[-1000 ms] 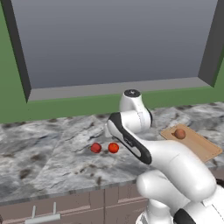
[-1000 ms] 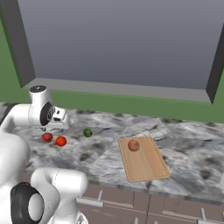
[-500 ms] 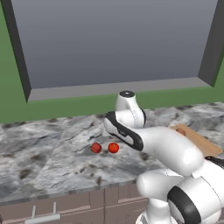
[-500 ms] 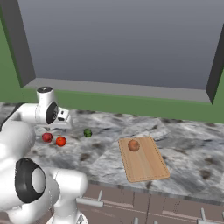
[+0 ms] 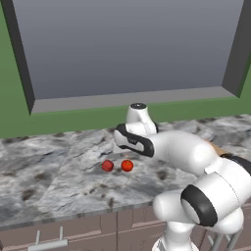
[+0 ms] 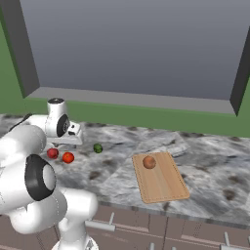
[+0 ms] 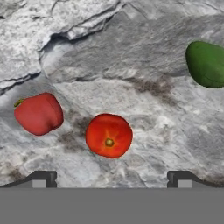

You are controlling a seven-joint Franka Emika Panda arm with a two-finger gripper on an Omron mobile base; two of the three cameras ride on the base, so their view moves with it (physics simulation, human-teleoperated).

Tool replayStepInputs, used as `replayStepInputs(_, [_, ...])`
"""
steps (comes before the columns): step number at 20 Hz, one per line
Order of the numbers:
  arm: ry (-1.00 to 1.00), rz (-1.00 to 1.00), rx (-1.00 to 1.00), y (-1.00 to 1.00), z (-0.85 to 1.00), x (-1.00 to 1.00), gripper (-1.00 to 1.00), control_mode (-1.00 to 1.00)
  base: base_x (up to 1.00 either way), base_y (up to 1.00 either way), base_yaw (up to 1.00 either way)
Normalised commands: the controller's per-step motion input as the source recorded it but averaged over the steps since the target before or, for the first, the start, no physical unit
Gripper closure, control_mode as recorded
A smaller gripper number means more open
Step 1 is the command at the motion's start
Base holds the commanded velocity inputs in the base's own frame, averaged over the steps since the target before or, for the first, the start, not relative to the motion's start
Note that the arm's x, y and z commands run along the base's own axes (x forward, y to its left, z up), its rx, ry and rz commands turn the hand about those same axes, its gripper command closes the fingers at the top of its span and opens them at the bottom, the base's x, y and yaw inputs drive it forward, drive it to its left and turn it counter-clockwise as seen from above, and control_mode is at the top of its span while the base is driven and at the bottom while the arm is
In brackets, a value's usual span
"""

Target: Place the avocado, onion, tomato, and bell pepper on the cutting board.

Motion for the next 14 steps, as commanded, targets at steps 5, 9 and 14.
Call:
replayStepInputs(5, [0.0,0.0,0.0,0.08,-0.32,0.0,-1.0,-1.0,0.0,0.0,0.0])
replayStepInputs(9, [0.01,0.0,0.0,0.06,-0.32,0.05,-1.0,-1.0,0.0,0.0,0.0])
replayStepInputs(14, [0.02,0.0,0.0,0.0,-0.26,0.09,-1.0,-1.0,0.0,0.0,0.0])
